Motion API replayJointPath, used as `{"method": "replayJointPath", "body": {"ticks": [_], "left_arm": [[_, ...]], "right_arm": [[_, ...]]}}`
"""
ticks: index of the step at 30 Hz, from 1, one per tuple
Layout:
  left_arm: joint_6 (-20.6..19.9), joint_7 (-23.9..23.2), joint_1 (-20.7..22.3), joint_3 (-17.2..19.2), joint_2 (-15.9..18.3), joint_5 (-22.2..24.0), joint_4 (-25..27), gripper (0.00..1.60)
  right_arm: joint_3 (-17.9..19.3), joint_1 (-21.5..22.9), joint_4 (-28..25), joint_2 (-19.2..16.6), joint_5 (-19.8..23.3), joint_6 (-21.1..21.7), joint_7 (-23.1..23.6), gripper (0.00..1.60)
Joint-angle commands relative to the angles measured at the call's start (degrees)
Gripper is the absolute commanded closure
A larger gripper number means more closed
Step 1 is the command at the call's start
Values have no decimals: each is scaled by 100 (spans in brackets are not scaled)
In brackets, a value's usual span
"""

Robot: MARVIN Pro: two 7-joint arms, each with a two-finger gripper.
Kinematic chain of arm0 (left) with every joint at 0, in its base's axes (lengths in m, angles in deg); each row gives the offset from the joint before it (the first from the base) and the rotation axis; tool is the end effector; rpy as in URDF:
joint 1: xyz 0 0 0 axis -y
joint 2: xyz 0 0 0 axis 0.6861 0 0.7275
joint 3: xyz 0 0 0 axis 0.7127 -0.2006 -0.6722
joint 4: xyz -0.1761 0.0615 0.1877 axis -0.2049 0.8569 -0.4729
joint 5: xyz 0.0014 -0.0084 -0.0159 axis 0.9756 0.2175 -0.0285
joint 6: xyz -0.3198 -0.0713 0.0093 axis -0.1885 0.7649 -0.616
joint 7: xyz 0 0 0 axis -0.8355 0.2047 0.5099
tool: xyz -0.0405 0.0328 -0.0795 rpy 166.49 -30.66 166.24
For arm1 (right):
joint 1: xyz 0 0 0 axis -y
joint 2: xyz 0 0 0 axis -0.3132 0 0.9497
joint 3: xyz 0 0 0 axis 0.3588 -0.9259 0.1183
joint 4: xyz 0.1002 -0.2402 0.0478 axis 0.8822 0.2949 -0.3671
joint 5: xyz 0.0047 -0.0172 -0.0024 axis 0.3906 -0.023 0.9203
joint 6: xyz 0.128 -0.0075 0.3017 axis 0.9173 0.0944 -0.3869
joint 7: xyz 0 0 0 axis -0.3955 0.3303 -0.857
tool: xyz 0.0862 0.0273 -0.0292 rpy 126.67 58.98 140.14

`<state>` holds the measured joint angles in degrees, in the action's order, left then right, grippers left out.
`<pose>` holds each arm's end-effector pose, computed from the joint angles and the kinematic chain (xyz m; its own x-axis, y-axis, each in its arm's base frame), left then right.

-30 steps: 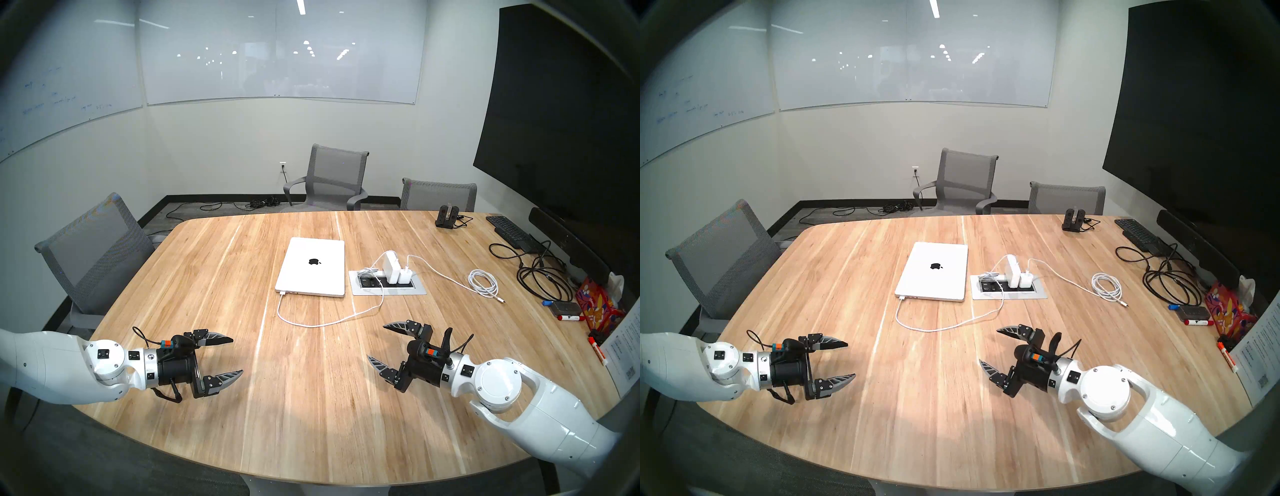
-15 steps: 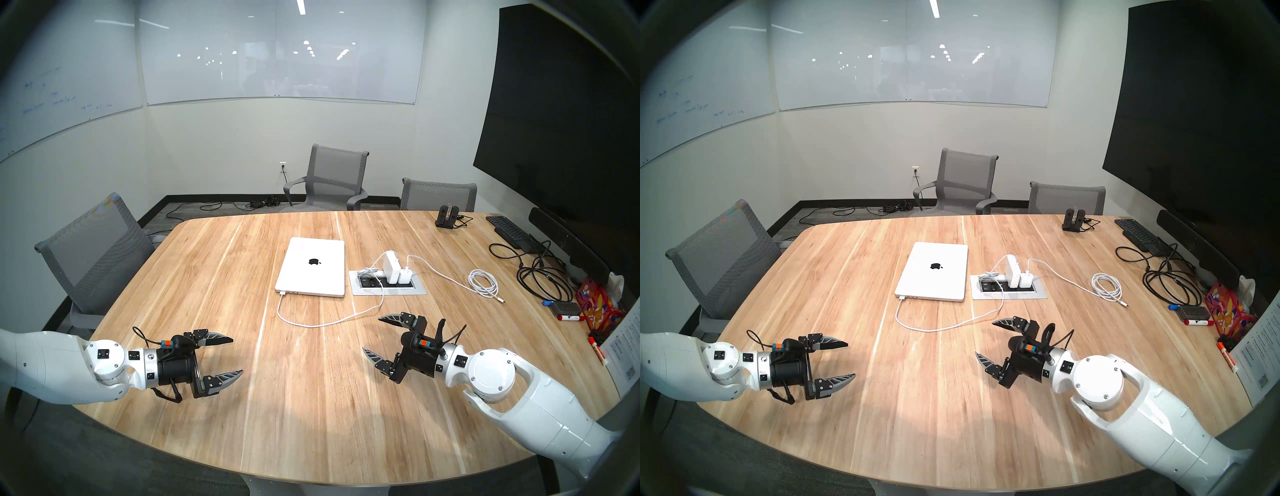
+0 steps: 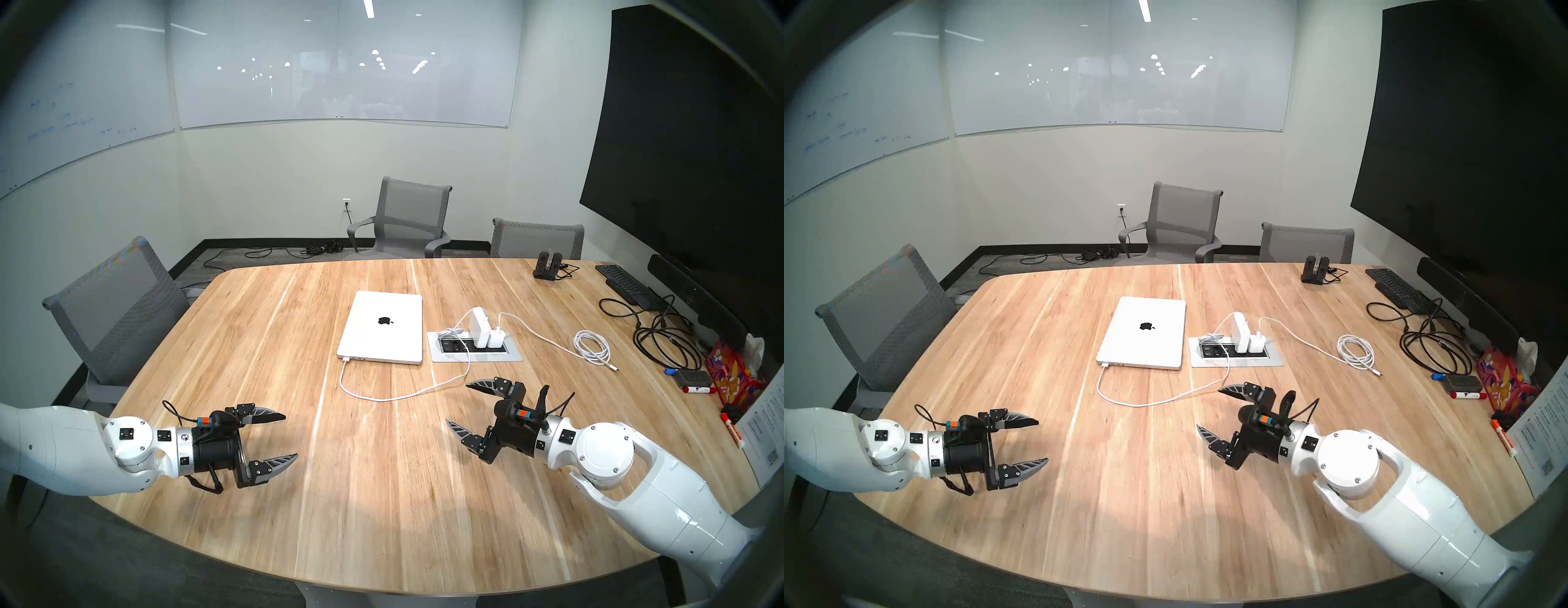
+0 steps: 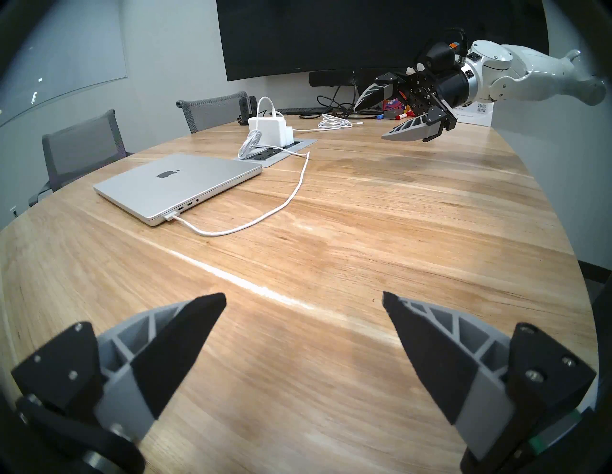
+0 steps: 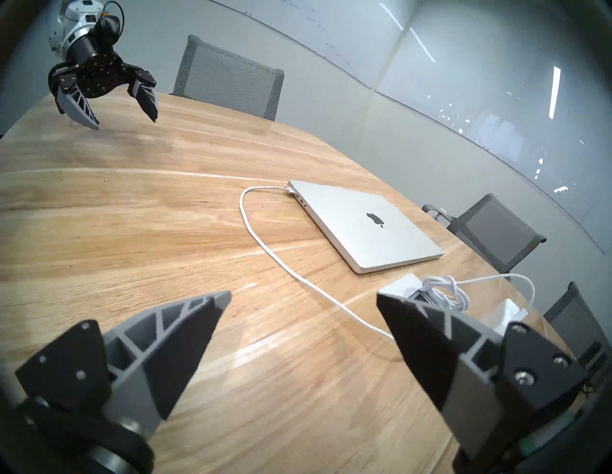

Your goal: Plug the charging cable into the port of a MacBook

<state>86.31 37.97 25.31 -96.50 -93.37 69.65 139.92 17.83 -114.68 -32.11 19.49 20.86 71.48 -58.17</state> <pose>0.3098 0.1140 -0.3331 0.1319 -0.3641 0.9220 -0.8608 -0.5032 -0.0756 0.3536 0.0017 -0.2803 -0.1193 0.5390 0.8338 0.7275 -0.5241 0.4428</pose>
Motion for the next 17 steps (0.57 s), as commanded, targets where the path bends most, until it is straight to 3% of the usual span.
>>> {"method": "replayJointPath", "body": {"ticks": [1, 17], "left_arm": [[10, 5, 44, 43, -4, 1, 0, 0], [10, 5, 44, 43, -4, 1, 0, 0]], "right_arm": [[50, 16, -79, -7, 23, -17, -18, 0], [53, 14, -80, -5, 21, -17, -16, 0]]}}
